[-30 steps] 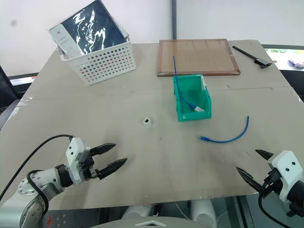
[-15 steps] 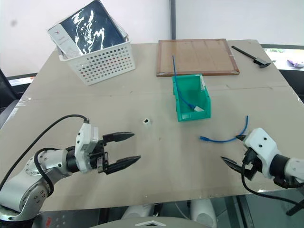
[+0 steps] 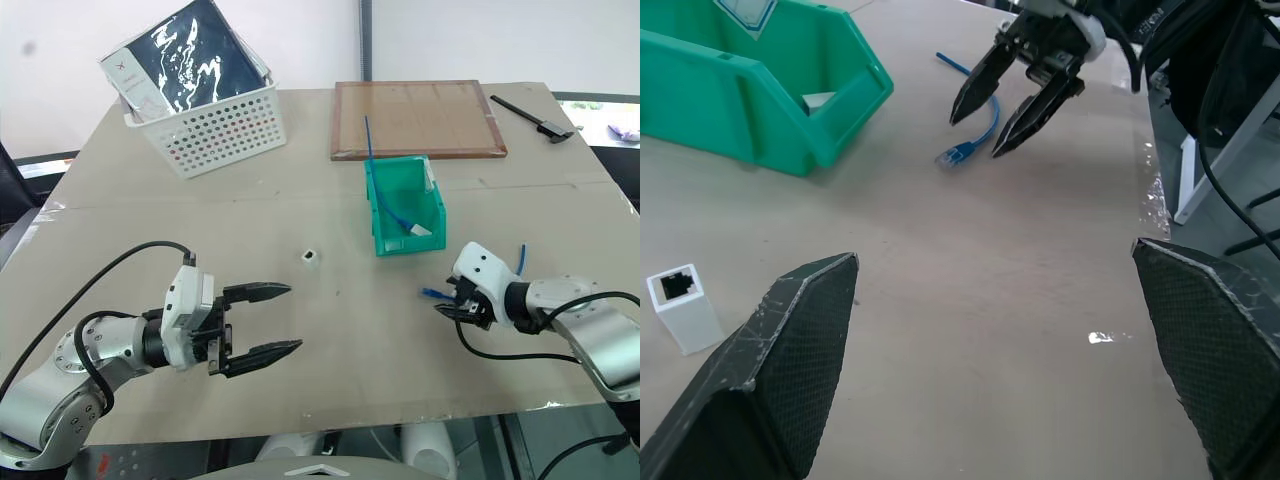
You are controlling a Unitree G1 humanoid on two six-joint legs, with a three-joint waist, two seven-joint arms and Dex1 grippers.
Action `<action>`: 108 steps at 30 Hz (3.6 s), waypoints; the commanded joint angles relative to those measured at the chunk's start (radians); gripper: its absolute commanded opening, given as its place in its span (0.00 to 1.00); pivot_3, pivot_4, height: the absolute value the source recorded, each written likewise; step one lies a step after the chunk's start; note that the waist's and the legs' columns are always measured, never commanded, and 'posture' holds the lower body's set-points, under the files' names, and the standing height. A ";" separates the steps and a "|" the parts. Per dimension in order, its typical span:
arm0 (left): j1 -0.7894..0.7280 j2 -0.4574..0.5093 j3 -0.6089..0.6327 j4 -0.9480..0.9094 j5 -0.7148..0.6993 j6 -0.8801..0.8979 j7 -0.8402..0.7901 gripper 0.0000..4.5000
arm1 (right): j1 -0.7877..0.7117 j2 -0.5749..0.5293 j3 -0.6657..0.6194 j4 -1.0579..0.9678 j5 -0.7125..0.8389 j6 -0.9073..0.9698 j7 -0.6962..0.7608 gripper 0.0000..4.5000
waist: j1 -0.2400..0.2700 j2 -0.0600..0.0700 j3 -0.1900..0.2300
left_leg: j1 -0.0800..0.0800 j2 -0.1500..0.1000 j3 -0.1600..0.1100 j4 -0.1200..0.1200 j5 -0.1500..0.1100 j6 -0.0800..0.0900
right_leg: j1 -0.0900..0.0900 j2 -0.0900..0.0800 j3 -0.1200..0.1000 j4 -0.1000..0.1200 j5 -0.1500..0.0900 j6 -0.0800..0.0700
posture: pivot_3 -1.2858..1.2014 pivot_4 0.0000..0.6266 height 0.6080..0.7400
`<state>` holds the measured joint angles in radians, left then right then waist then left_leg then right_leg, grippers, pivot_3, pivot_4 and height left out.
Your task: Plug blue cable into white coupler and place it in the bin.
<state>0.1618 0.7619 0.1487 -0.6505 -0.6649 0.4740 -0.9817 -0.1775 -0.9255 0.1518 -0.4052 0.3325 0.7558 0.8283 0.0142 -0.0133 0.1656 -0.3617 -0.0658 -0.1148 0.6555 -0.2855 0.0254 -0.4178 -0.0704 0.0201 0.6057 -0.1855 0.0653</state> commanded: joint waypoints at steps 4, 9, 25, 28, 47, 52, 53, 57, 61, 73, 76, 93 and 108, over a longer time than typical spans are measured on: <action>-0.014 0.010 0.000 -0.004 0.010 -0.027 -0.010 1.00 | -0.053 0.029 0.052 0.063 -0.050 -0.043 0.032 0.11 | -0.001 0.000 0.000 | 0.001 0.000 0.000 0.000 0.000 0.000 | 0.000 0.000 0.000 0.001 0.000 0.000 | 0.52 0.24 1.00; -0.021 0.006 -0.017 0.015 0.028 -0.052 -0.033 1.00 | -0.050 0.022 0.033 0.036 -0.039 -0.043 0.054 0.01 | -0.001 0.000 0.000 | 0.001 0.000 0.000 0.000 0.000 0.000 | 0.000 0.000 0.000 0.001 0.000 0.000 | 0.52 0.24 1.00; -0.313 -0.042 -0.227 0.229 0.166 -0.149 -0.123 1.00 | -0.489 0.041 0.205 -0.210 0.057 0.222 0.158 0.01 | 0.000 0.002 0.001 | -0.001 0.000 -0.002 0.000 0.001 -0.001 | -0.001 0.000 -0.002 0.001 0.000 0.000 | 0.52 0.24 1.00; -0.349 -0.059 -0.236 0.274 0.169 -0.159 -0.136 1.00 | -0.515 0.045 0.252 -0.198 0.029 0.210 0.157 0.01 | -0.001 0.001 0.001 | -0.003 -0.001 -0.002 0.000 0.002 -0.004 | -0.003 0.000 -0.001 0.000 0.001 0.000 | 0.52 0.24 1.00; -0.304 -0.050 -0.242 0.358 0.226 -0.252 -0.203 1.00 | -0.334 0.212 0.251 -0.052 -0.078 -0.064 0.083 0.67 | -0.001 0.001 0.001 | -0.020 -0.001 -0.001 0.011 0.002 -0.004 | -0.019 0.001 0.000 0.005 0.004 -0.002 | 0.52 0.24 1.00; -0.340 -0.069 -0.292 0.403 0.280 -0.263 -0.198 1.00 | -0.044 0.138 -0.005 -0.243 -0.011 -0.192 0.086 0.94 | 0.005 0.001 0.000 | -0.020 -0.001 -0.002 0.011 0.002 -0.004 | -0.017 0.000 -0.002 0.004 0.004 -0.002 | 0.52 0.24 1.00; -0.351 -0.075 -0.304 0.416 0.291 -0.267 -0.197 1.00 | 0.034 0.121 -0.049 -0.265 -0.027 -0.245 0.083 0.94 | 0.005 0.001 0.000 | -0.020 -0.001 -0.003 0.011 0.002 -0.004 | -0.016 0.000 -0.003 0.004 0.004 -0.002 | 0.52 0.24 1.00; -0.405 -0.104 -0.353 0.476 0.350 -0.266 -0.182 1.00 | 0.313 0.137 -0.255 -0.329 -0.009 -0.335 0.047 0.94 | 0.002 0.001 0.000 | -0.018 -0.001 -0.002 0.012 0.002 -0.004 | -0.014 0.001 -0.002 0.004 0.004 -0.002 | 0.52 0.24 1.00; -0.462 -0.140 -0.392 0.547 0.389 -0.282 -0.185 1.00 | 0.570 0.207 -0.421 -0.400 -0.046 -0.406 -0.006 0.94 | -0.002 0.001 0.000 | -0.016 0.000 0.000 0.013 0.002 -0.003 | -0.013 0.002 0.000 0.006 0.005 -0.001 | 0.52 0.24 1.00; -0.604 -0.223 -0.457 0.773 0.502 -0.370 -0.196 1.00 | 0.894 0.341 -0.597 -0.547 0.042 -0.557 0.005 0.94 | -0.006 -0.001 -0.001 | 0.002 0.001 0.001 0.014 -0.001 0.001 | 0.002 0.003 0.003 0.012 0.001 0.004 | 0.52 0.24 1.00; -0.624 -0.237 -0.470 0.820 0.523 -0.403 -0.203 1.00 | 0.908 0.342 -0.608 -0.558 0.043 -0.565 0.002 0.94 | -0.002 0.000 -0.001 | 0.002 0.001 0.001 0.014 -0.001 0.001 | 0.001 0.003 0.002 0.012 0.001 0.004 | 0.52 0.24 1.00; -0.646 -0.286 -0.484 0.876 0.539 -0.459 -0.263 0.02 | 0.879 0.319 -0.585 -0.582 0.027 -0.523 -0.034 0.95 | 0.000 -0.001 -0.001 | 0.001 0.000 0.001 0.014 -0.001 0.001 | 0.001 0.002 0.002 0.012 0.001 0.004 | 0.52 0.24 1.00; -0.619 -0.278 -0.451 0.762 0.463 -0.584 -0.347 0.02 | 0.795 0.489 -0.373 -0.600 0.368 -0.071 -0.384 0.95 | 0.000 -0.001 -0.001 | 0.000 0.001 -0.001 0.014 -0.001 0.001 | 0.001 0.000 0.001 0.012 0.000 0.002 | 0.52 0.24 1.00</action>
<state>-0.4616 0.4789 -0.3219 0.1527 -0.1820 -0.0732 -1.3177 0.6338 -0.4547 -0.2464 -0.9818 0.6189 0.6327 0.5086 0.0144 -0.0139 0.1644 -0.3617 -0.0648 -0.1165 0.6692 -0.2862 0.0262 -0.4171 -0.0706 0.0212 0.6171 -0.1860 0.0671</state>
